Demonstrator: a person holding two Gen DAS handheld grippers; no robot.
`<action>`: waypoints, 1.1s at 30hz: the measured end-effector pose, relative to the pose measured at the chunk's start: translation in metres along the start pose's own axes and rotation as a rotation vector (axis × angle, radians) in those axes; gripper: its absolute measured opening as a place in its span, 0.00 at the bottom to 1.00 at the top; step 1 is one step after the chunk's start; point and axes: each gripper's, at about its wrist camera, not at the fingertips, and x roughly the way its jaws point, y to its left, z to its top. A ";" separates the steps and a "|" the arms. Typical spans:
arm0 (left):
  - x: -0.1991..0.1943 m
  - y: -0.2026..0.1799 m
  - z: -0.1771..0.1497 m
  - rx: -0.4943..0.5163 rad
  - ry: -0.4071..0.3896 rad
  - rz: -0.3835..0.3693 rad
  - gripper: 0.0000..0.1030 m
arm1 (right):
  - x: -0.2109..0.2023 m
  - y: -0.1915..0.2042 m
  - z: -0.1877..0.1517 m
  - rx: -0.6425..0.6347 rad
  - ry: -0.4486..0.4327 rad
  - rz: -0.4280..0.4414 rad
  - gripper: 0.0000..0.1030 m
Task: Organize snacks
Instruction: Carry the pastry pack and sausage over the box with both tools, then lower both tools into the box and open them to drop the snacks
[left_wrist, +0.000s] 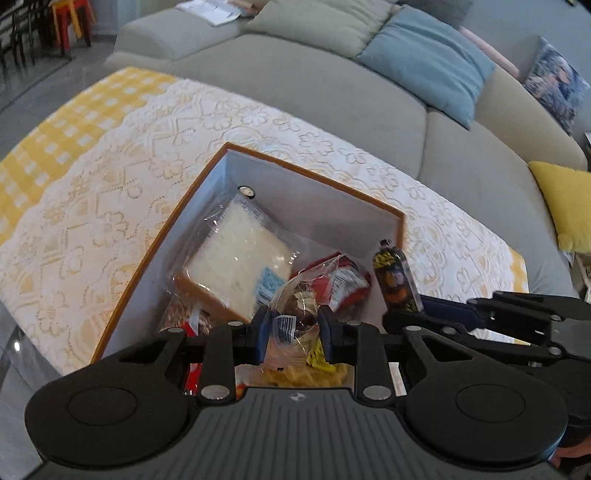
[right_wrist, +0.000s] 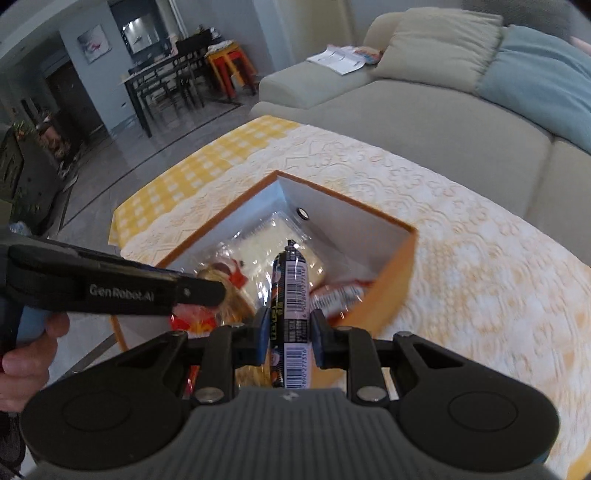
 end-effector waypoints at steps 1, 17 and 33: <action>0.004 0.004 0.003 -0.010 0.011 -0.003 0.30 | 0.009 0.000 0.006 -0.009 0.011 -0.009 0.20; 0.072 0.030 0.029 -0.090 0.141 -0.033 0.30 | 0.131 -0.017 0.055 -0.209 0.203 -0.112 0.20; 0.065 0.022 0.011 -0.063 0.216 -0.029 0.30 | 0.080 -0.027 0.036 -0.111 0.035 -0.098 0.39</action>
